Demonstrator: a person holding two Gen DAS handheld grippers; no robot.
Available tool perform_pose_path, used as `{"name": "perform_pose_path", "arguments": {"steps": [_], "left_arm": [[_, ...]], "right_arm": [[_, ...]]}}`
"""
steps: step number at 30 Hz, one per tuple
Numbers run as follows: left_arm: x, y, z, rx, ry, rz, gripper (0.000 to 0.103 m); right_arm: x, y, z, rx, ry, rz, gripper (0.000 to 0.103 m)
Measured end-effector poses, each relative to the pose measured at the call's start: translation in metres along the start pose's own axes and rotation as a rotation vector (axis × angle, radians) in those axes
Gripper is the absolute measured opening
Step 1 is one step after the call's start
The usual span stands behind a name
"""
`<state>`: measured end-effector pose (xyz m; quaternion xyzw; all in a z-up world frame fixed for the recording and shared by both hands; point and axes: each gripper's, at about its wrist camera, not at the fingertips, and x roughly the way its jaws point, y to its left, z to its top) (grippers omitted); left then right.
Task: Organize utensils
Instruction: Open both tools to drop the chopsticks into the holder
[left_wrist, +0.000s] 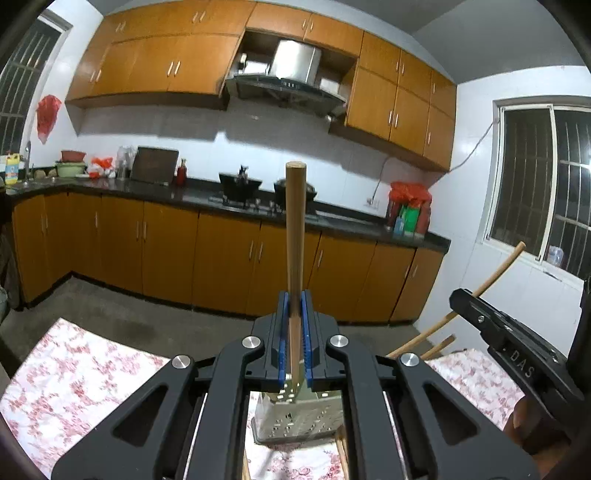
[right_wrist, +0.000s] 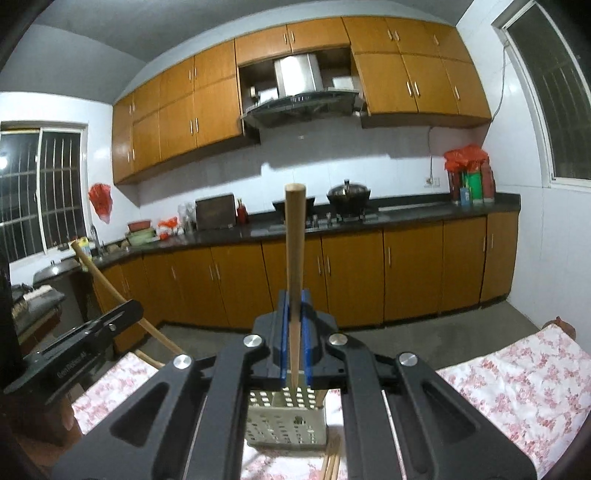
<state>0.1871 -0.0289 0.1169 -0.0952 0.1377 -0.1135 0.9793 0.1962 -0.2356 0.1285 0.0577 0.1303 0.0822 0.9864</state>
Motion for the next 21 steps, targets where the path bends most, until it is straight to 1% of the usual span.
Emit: {"name": "perform_pose_path", "arguments": {"steps": [3,4,6,7,8,9,10,17,21], "left_arm": [[0.013,-0.001,-0.009,0.009,0.046,-0.004,0.008],[0.015,-0.001,-0.011,0.009,0.059,-0.002,0.008],[0.014,0.001,-0.013,0.003,0.071,-0.008,0.009],[0.013,0.002,-0.013,0.003,0.072,-0.010,0.015],[0.011,0.002,-0.012,0.005,0.066,-0.006,0.022],[0.009,0.003,-0.011,0.005,0.059,-0.004,0.036],[0.005,0.004,-0.010,0.003,0.046,0.000,0.043],[-0.015,0.007,-0.001,-0.025,0.004,-0.010,0.045],[-0.044,0.014,0.003,-0.044,-0.048,-0.015,0.046]], "right_arm": [[0.012,0.006,-0.008,-0.012,0.036,-0.008,0.008],[0.017,0.008,-0.010,-0.018,0.056,-0.013,0.008],[0.019,0.011,-0.014,-0.020,0.069,-0.016,0.010],[0.018,0.011,-0.015,-0.022,0.070,-0.015,0.012],[0.017,0.012,-0.014,-0.023,0.067,-0.015,0.017],[0.014,0.012,-0.013,-0.022,0.059,-0.016,0.021],[0.010,0.012,-0.013,-0.019,0.052,-0.016,0.026],[-0.022,0.004,-0.004,0.005,-0.016,-0.027,0.033],[-0.047,-0.014,-0.008,0.033,-0.042,-0.079,0.034]]}}
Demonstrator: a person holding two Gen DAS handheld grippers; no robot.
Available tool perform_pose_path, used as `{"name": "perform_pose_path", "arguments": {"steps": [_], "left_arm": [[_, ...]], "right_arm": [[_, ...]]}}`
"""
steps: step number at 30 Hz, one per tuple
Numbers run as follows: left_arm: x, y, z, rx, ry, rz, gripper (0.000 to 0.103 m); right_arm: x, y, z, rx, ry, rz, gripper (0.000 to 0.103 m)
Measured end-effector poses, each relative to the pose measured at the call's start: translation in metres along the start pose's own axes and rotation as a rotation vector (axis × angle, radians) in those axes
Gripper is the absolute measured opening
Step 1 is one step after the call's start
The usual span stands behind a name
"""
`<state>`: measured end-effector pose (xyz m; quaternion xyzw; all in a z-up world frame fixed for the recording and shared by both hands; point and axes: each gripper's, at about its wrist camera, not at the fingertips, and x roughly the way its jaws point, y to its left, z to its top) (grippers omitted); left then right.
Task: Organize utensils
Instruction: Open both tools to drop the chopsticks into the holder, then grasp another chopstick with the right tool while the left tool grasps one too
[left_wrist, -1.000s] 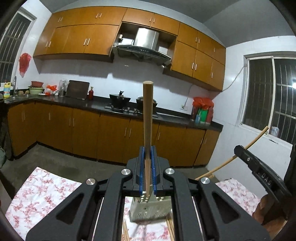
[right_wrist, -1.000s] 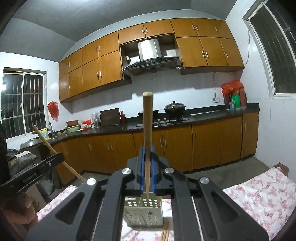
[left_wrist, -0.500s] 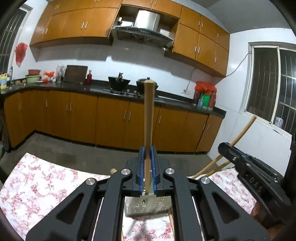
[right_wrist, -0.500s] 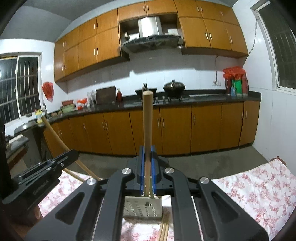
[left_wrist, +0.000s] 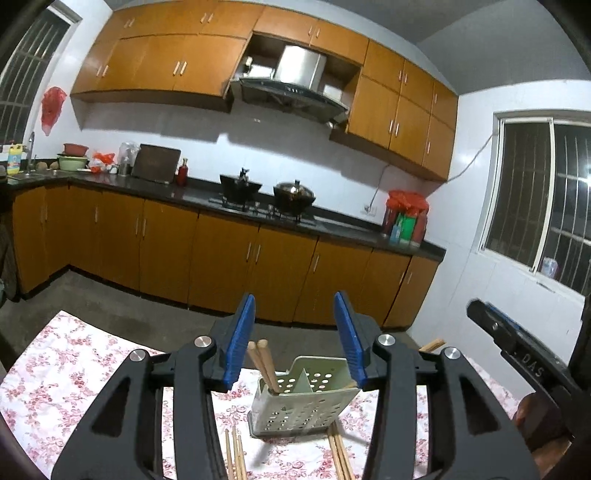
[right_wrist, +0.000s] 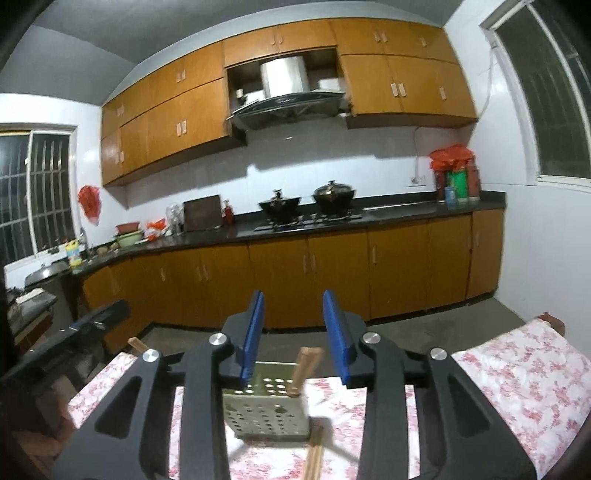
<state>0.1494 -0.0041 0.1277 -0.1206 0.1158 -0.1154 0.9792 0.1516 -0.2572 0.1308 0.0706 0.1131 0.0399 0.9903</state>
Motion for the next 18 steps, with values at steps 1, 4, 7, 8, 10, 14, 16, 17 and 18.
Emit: {"name": "perform_pose_path", "arguments": {"steps": [1,4,7,8,10,14,16,17,18], "left_arm": [[-0.005,0.002,0.000,-0.001,-0.008,0.003,0.047],[-0.028,0.013,-0.008,0.002,-0.030,0.048,0.049],[-0.035,0.028,-0.027,0.007,0.015,0.117,0.049],[-0.034,0.036,-0.039,0.007,0.055,0.147,0.049],[-0.027,0.047,-0.057,-0.003,0.130,0.176,0.049],[-0.009,0.068,-0.107,-0.028,0.326,0.218,0.047],[-0.004,0.071,-0.126,-0.021,0.388,0.219,0.041],[0.000,0.071,-0.136,-0.014,0.428,0.216,0.040],[0.001,0.071,-0.142,-0.009,0.447,0.213,0.038]], "right_arm": [[-0.004,-0.008,-0.004,0.010,0.007,-0.024,0.034],[-0.006,-0.033,-0.024,0.036,0.068,-0.098,0.035],[0.008,-0.060,-0.057,0.084,0.206,-0.144,0.035],[0.015,-0.067,-0.072,0.099,0.265,-0.156,0.034],[0.028,-0.074,-0.101,0.118,0.384,-0.157,0.033],[0.045,-0.070,-0.162,0.138,0.584,-0.075,0.020],[0.048,-0.061,-0.186,0.136,0.648,-0.027,0.018],[0.047,-0.055,-0.194,0.124,0.669,-0.008,0.017],[0.046,-0.051,-0.201,0.112,0.681,0.005,0.017]]}}
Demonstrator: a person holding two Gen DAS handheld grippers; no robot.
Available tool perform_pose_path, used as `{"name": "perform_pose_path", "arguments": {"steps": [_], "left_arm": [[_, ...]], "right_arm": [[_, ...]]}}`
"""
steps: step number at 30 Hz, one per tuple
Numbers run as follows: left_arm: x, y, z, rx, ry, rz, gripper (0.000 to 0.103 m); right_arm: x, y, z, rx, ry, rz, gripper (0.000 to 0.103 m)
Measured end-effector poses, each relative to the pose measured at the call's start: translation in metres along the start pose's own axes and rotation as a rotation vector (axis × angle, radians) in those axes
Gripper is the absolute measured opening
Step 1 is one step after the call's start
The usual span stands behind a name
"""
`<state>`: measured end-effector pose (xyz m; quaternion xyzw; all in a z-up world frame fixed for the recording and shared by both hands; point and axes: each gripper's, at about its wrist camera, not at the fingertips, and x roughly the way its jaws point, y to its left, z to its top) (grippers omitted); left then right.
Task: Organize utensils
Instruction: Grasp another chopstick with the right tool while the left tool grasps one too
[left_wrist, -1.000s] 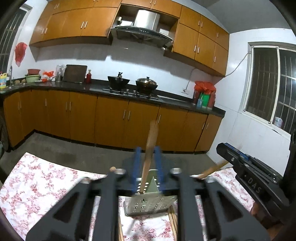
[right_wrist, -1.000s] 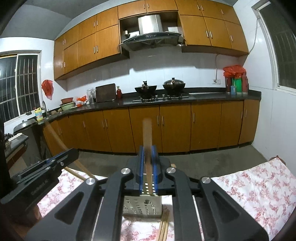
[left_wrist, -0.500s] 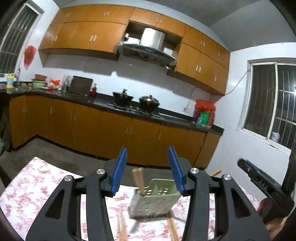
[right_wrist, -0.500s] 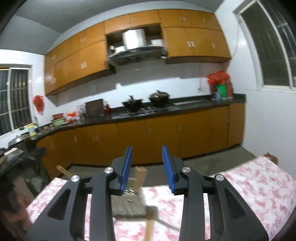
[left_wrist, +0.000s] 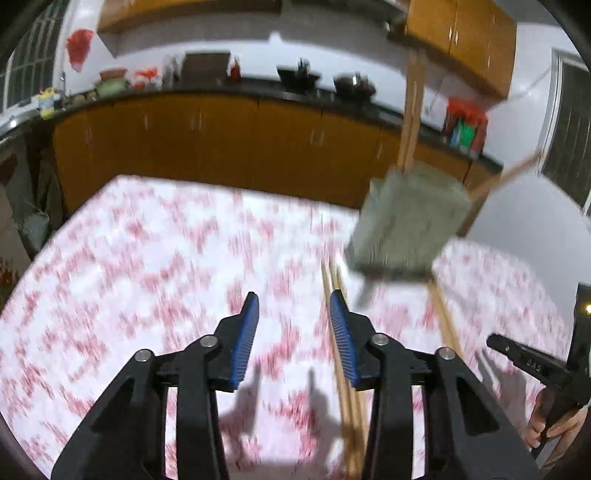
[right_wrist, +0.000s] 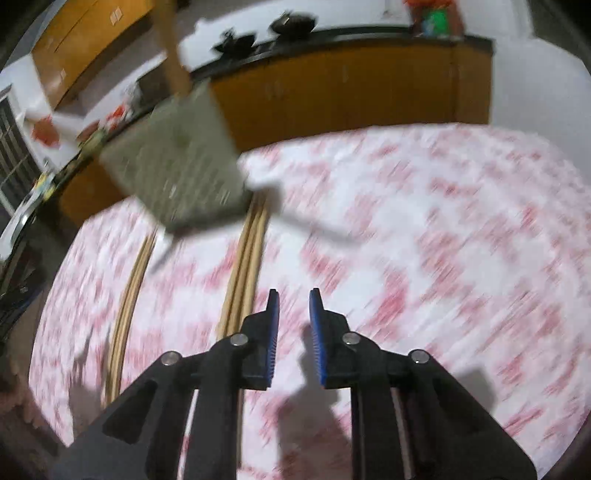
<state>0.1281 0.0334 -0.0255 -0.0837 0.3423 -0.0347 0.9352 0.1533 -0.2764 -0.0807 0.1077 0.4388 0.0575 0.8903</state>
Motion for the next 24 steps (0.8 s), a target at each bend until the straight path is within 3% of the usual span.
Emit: {"name": "perform_pose_path", "arguments": {"steps": [9,15,24], "left_arm": [[0.020,-0.013,-0.036,0.055,0.118,-0.034,0.034],[0.025,-0.022,-0.047,0.083,0.152,-0.058,0.029],[0.033,-0.031,-0.058,0.113,0.205,-0.073,0.022]], "right_arm": [[0.013,0.035,-0.022,-0.113,0.034,-0.005,0.012],[0.009,0.020,-0.018,-0.078,0.013,-0.081,0.008],[0.010,0.007,-0.015,-0.062,0.008,-0.100,0.008]]}}
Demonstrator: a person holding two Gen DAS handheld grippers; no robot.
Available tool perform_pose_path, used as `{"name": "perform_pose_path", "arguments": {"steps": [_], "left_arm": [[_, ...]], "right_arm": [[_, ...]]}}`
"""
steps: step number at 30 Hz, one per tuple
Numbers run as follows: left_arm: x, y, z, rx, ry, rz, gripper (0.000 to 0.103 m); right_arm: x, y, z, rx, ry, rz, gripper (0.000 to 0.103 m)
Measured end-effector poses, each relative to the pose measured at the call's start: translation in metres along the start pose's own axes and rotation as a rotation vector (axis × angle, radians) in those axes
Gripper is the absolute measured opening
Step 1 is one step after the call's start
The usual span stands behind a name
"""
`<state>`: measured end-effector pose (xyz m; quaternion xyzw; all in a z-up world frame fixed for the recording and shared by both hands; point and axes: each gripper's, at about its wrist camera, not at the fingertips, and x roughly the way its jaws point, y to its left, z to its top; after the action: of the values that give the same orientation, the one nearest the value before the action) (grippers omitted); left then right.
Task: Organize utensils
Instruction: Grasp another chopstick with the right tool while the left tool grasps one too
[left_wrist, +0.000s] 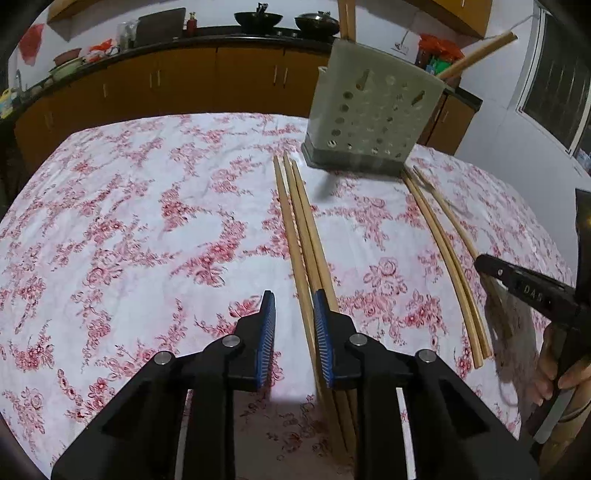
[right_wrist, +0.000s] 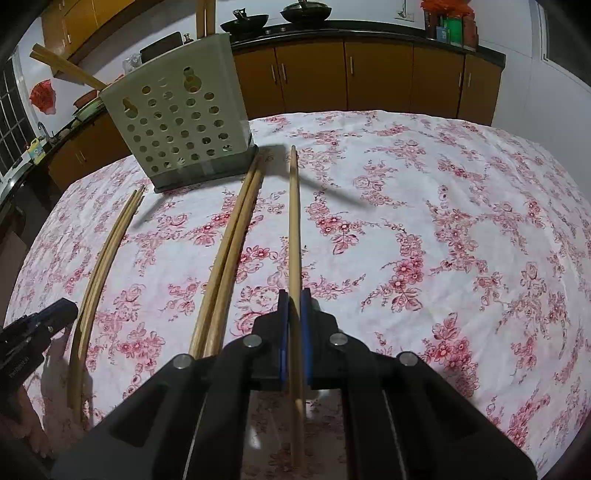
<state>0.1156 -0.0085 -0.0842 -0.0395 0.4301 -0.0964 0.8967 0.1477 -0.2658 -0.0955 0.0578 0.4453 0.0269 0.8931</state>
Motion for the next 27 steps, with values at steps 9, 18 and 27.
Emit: {"name": "perform_pose_path", "arguments": {"steps": [9,18,27], "left_arm": [[0.005,-0.007,-0.001,0.030,0.016,0.037,0.019],[0.013,-0.002,0.009,0.025,0.014,0.062,0.008],[0.017,0.036,0.024,-0.045,0.001,0.128,0.008]], "right_arm": [[-0.003,-0.003,-0.002,-0.007,-0.004,-0.030,0.009],[-0.002,0.014,-0.004,-0.063,-0.007,-0.008,0.010],[0.005,-0.008,0.008,-0.008,-0.037,-0.093,0.009]]}}
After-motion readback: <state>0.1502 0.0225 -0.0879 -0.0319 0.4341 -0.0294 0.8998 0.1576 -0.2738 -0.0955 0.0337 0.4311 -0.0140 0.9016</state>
